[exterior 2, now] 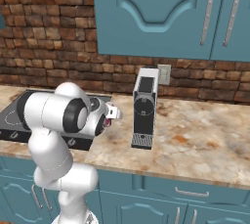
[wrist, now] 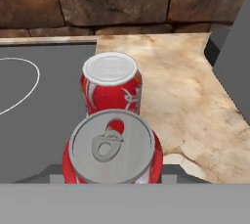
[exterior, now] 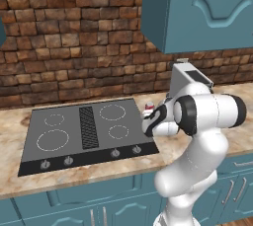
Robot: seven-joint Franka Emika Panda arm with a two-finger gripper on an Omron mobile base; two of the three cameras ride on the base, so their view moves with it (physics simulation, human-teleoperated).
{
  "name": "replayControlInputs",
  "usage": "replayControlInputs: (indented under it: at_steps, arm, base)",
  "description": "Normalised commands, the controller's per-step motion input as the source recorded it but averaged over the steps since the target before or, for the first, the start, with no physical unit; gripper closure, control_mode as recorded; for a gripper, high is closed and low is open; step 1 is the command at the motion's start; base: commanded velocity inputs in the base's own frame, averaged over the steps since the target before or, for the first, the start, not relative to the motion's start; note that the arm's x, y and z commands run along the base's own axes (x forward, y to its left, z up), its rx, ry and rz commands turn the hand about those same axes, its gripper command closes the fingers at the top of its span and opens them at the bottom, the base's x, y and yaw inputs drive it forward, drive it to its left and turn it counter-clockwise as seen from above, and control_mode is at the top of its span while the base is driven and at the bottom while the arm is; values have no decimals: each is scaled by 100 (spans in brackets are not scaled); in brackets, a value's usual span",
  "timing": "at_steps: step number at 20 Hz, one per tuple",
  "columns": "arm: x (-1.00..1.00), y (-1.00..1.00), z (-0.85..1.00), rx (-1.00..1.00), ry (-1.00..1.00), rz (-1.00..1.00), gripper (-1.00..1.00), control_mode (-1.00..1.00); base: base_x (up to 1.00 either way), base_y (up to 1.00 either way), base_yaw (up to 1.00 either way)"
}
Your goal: Four empty soda cans are scattered around the kitchen. Gather all the cans and cluster them next to the stove for recycling.
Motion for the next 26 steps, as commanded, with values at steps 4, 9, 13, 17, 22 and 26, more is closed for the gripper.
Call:
replayControlInputs:
  at_steps: [4,9,13,17,22,26]
  arm:
    - [4,0,-8,0,0,0,100,-100]
    - [0,0,-8,0,0,0,100,-100]
    - [0,0,0,0,0,0,100,-100]
    - [0,0,0,0,0,0,100,-100]
    - [0,0,0,0,0,0,-100,-100]
    - [0,0,0,0,0,0,-100,-100]
  base:
    - [0,0,0]
    - [0,0,0]
    - [0,0,0]
    - [0,0,0]
    - [0,0,0]
    - [0,0,0]
